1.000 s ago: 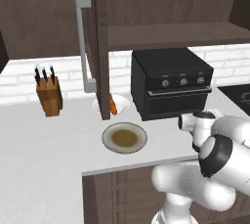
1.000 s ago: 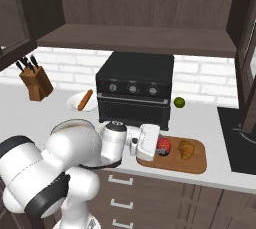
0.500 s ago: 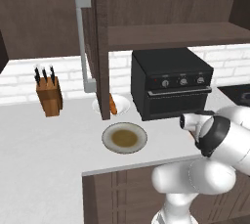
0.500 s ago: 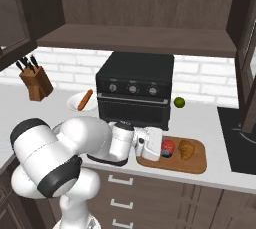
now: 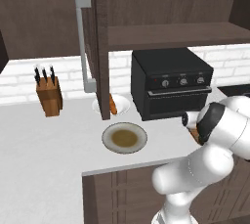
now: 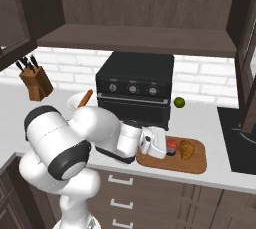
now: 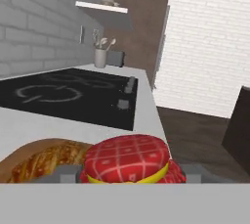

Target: From the different types of pastries on the counter, select a croissant and place it on the cutting board. Then retrieve a jar of jam from the cabinet and place it alongside the croissant on the cutting board.

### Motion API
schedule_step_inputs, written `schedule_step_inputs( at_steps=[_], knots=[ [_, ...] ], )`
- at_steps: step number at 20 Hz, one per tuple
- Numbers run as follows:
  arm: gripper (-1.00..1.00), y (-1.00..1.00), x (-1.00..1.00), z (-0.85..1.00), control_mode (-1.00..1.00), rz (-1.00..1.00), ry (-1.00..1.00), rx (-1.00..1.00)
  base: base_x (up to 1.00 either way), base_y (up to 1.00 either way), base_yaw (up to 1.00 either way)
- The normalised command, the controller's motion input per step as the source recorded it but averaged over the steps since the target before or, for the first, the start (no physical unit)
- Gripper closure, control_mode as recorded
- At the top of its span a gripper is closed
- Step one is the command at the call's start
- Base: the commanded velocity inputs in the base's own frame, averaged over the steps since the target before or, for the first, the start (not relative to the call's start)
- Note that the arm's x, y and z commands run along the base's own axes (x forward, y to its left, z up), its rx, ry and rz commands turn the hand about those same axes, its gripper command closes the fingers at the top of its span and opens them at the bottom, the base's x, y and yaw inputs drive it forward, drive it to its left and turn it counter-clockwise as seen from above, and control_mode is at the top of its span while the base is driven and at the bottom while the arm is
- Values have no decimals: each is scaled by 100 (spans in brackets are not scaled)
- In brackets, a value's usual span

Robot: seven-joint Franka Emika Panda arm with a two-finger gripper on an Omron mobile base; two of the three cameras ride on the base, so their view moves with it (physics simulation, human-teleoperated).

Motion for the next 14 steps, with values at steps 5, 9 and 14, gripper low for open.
schedule_step_inputs(
  at_steps=[5, 9, 14],
  knots=[
    [100, 13, 19, -42, -100, 0, -9, 0, 0, 0, 0],
    [100, 6, 9, -53, -100, 0, -10, 0, 0, 0, 0],
    [100, 1, 8, -52, -100, 0, -13, 0, 0, 0, 0]
  ],
)
